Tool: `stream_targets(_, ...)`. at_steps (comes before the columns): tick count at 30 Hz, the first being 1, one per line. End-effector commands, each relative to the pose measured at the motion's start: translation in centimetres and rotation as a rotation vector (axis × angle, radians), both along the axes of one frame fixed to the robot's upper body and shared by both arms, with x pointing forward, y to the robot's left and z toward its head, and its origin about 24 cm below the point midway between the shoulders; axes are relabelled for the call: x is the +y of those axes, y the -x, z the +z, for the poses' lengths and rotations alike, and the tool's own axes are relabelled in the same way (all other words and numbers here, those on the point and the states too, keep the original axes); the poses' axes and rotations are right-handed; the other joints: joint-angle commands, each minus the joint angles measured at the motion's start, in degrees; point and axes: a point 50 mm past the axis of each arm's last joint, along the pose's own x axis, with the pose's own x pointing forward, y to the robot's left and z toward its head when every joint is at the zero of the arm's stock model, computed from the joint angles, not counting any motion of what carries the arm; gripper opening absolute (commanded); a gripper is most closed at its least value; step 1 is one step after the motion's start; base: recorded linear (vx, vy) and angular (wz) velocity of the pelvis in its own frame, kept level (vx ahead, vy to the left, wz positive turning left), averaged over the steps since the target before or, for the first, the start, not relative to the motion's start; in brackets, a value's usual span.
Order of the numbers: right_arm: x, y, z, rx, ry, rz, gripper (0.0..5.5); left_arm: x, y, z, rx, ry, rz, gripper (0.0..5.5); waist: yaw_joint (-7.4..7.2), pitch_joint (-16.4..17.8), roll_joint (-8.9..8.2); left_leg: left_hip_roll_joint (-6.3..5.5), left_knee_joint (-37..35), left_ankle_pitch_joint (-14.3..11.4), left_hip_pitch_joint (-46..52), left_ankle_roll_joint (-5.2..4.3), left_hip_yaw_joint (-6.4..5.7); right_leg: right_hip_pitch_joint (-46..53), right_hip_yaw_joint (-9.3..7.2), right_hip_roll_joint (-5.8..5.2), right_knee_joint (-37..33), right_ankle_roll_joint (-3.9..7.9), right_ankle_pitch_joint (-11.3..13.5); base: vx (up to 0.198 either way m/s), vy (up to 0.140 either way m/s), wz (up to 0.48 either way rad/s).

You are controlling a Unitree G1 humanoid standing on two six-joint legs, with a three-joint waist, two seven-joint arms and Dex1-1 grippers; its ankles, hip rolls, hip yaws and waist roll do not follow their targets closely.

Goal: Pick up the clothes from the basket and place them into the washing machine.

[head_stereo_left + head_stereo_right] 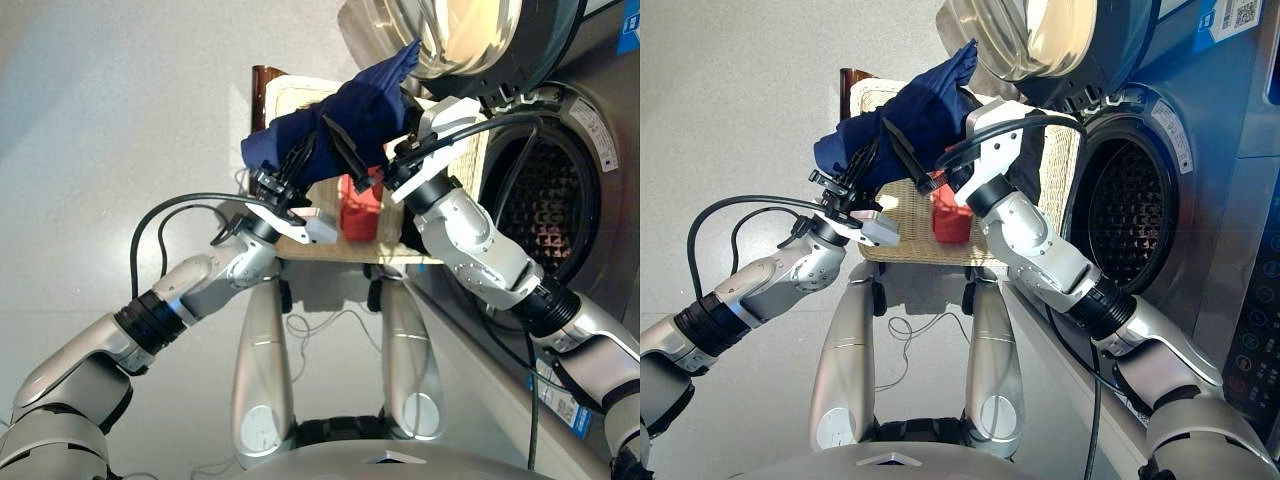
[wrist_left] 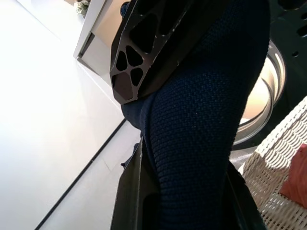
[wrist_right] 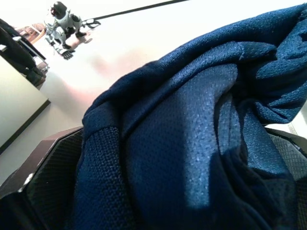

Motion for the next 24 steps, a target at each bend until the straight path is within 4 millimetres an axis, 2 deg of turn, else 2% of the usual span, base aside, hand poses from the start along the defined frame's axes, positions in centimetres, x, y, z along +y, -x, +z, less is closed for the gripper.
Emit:
stream_targets(1,0.2,0.6,0.4,-0.028,0.039,0.025,1.21,-2.8,4.2,6.0,-0.272,0.232,-0.265,0.0,-0.29,-0.8,3.16,0.14,1.8,-2.7,0.6,-2.23,1.07,-1.7,2.1,-1.31,-2.2,1.49,2.6,0.0,0.0,0.0)
stream_targets(2,0.5,0.7,0.5,-0.033,0.043,0.037,0.0,-2.9,4.3,6.1,-0.271,0.235,-0.272,0.0,-0.27,-0.8,3.18,0.14,1.9,-2.8,0.6,-2.22,1.05,-1.8,2.14,-1.3,-2.1,1.45,2.7,0.0,0.0,0.0)
stream_targets(9,0.7,0.7,0.5,-0.065,0.062,0.023,0.0,-2.9,4.4,6.5,-0.278,0.25,-0.282,0.0,-0.22,-0.8,3.14,0.07,1.7,-2.7,0.5,-2.11,1.03,-1.6,2.21,-1.26,-2.3,1.43,2.7,0.0,0.0,0.0)
stream_targets(16,0.2,0.9,0.9,-0.204,0.104,-0.061,0.0,-3.1,4.7,6.7,-0.297,0.261,-0.307,0.0,-0.4,-0.8,3.22,0.03,2.3,-3.4,0.7,-1.85,1.02,-1.5,2.32,-1.31,-1.8,1.5,2.2,0.0,0.0,0.0)
stream_targets(17,-0.1,0.8,0.9,-0.207,0.093,-0.081,0.0,-3.0,4.7,6.8,-0.304,0.262,-0.306,0.0,-0.54,-0.8,3.25,-0.03,2.1,-2.9,0.3,-1.78,1.02,-1.9,2.41,-1.33,-2.1,1.47,2.7,0.0,0.0,0.0)
stream_targets(18,-0.3,0.7,0.9,-0.207,0.079,-0.098,0.0,-3.0,4.7,6.8,-0.3,0.263,-0.305,0.32,-0.6,-0.8,3.27,-0.02,2.1,-2.9,0.3,-1.75,1.03,-1.9,2.45,-1.32,-2.1,1.46,2.7,0.0,0.0,0.0)
stream_targets(19,-0.5,0.7,0.9,-0.211,0.065,-0.115,0.0,-2.9,4.7,6.6,-0.29,0.262,-0.303,1.38,-0.62,-0.8,3.31,0.02,2.2,-3.0,0.4,-1.73,1.04,-1.9,2.49,-1.29,-1.9,1.44,2.6,0.0,0.0,0.0)
stream_targets(20,-0.7,0.6,0.8,-0.208,0.057,-0.127,0.0,-2.9,4.7,6.6,-0.285,0.261,-0.304,4.08,-0.63,-0.8,3.35,-0.02,2.2,-2.9,0.3,-1.72,1.02,-2.0,2.5,-1.32,-1.9,1.43,2.7,0.0,0.0,0.0)
stream_targets(21,-0.7,0.6,0.8,-0.207,0.057,-0.128,0.0,-2.9,4.7,6.5,-0.283,0.26,-0.304,5.5,-0.57,-0.8,3.33,0.01,2.3,-3.0,0.4,-1.72,1.02,-2.0,2.51,-1.3,-1.8,1.43,2.6,0.0,0.0,0.0)
stream_targets(24,-1.4,0.5,0.4,-0.198,0.0,-0.195,0.0,-2.7,4.5,5.8,-0.238,0.256,-0.296,5.5,-0.63,-0.8,3.55,0.04,2.5,-3.5,0.6,-1.66,1.08,-1.7,2.58,-1.19,-1.5,1.46,2.0,0.0,0.0,0.0)
